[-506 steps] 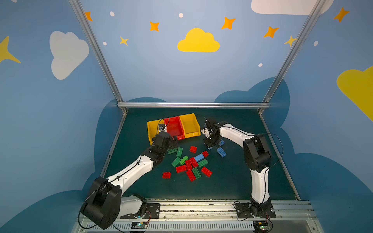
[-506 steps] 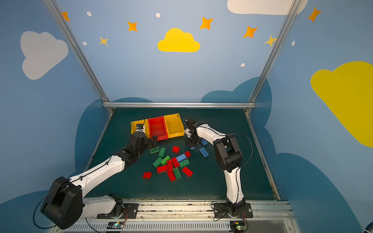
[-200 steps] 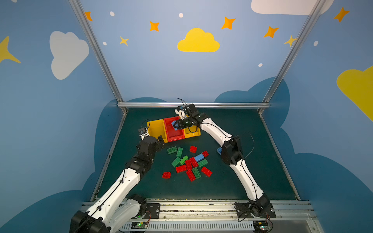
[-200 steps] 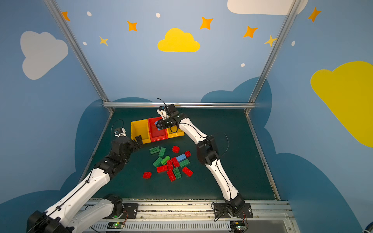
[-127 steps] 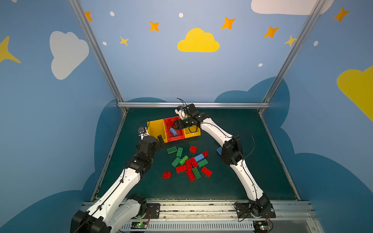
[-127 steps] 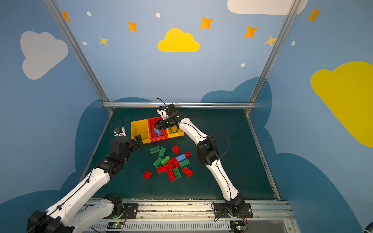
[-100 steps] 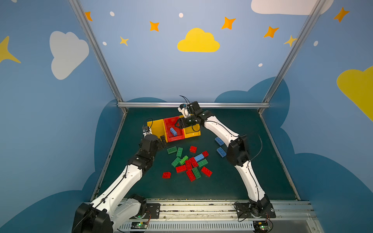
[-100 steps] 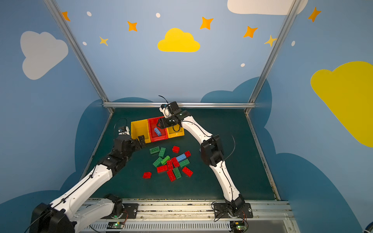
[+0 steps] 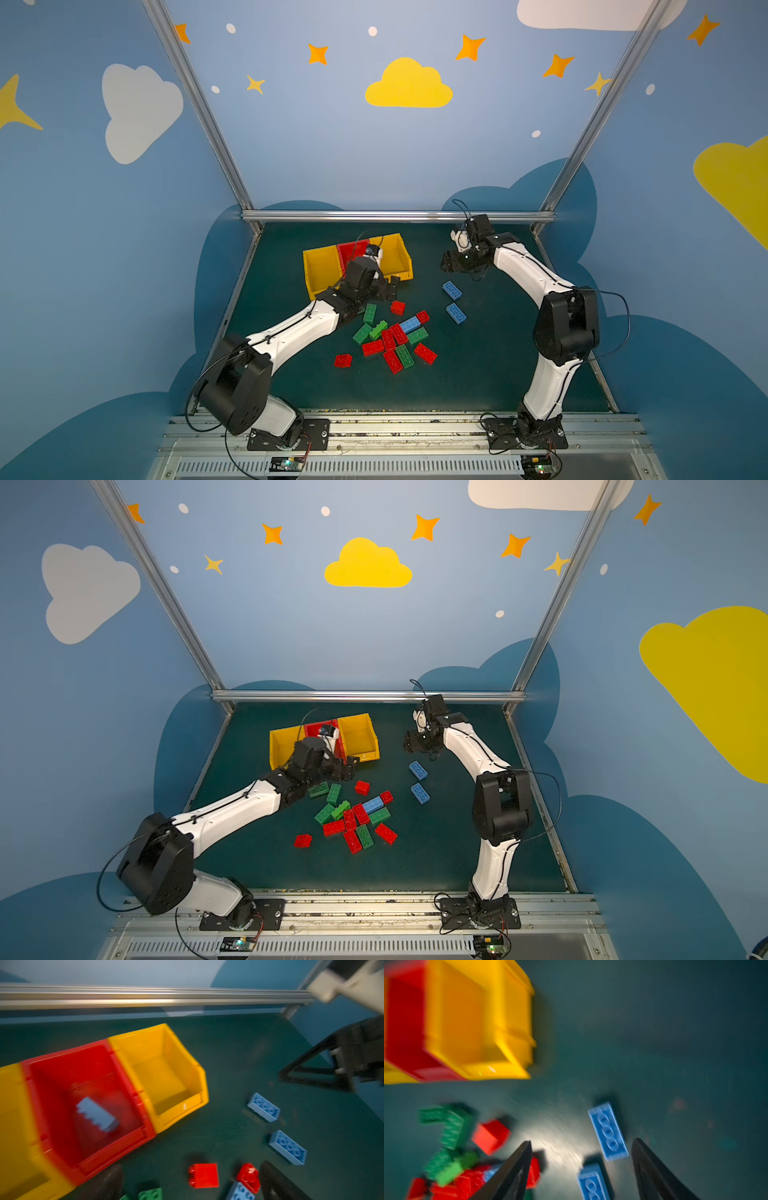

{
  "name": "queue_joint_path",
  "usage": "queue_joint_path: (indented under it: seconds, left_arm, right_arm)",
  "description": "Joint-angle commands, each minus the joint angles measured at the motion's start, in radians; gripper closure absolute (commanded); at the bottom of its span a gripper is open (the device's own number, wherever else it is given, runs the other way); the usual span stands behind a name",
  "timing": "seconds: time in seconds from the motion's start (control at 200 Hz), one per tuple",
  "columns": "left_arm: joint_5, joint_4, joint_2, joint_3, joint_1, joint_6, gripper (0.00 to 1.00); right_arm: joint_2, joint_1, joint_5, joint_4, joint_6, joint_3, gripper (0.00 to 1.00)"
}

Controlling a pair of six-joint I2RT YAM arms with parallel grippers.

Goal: Sort the legos into containers by color
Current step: 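Move the right gripper back to another light-blue brick on the table, then grasp the light-blue brick with the right gripper and drop it into the red bin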

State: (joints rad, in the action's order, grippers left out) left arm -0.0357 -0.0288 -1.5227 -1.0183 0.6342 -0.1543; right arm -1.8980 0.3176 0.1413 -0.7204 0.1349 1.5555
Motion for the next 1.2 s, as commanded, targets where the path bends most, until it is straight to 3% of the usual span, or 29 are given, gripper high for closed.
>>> queue_joint_path:
  seconds: [0.0,0.2,0.776,0.976,1.196]
  left_arm:
    - [0.032,-0.021,-0.052,-0.062,0.067,0.062,0.00]
    - [0.052,0.020,-0.113,-0.139,0.101,0.037,0.00]
    - [-0.031,0.084,-0.085,-0.133,0.102,-0.005,0.00]
    - [-0.099,0.110,-0.073,-0.131,0.102,-0.016,0.00]
    - [-0.122,0.160,-0.087,-0.166,0.100,-0.031,0.00]
  right_arm:
    - [-0.009,0.001,-0.038,-0.059,-0.026,-0.038,0.26]
    - [-0.073,0.000,-0.088,-0.051,-0.029,-0.051,0.27]
    - [-0.211,0.001,-0.036,0.013,-0.074,0.010,0.29]
    - [-0.242,0.020,-0.020,-0.015,-0.062,0.051,0.39]
    - [-0.261,0.059,-0.054,-0.038,-0.066,0.063,0.60]
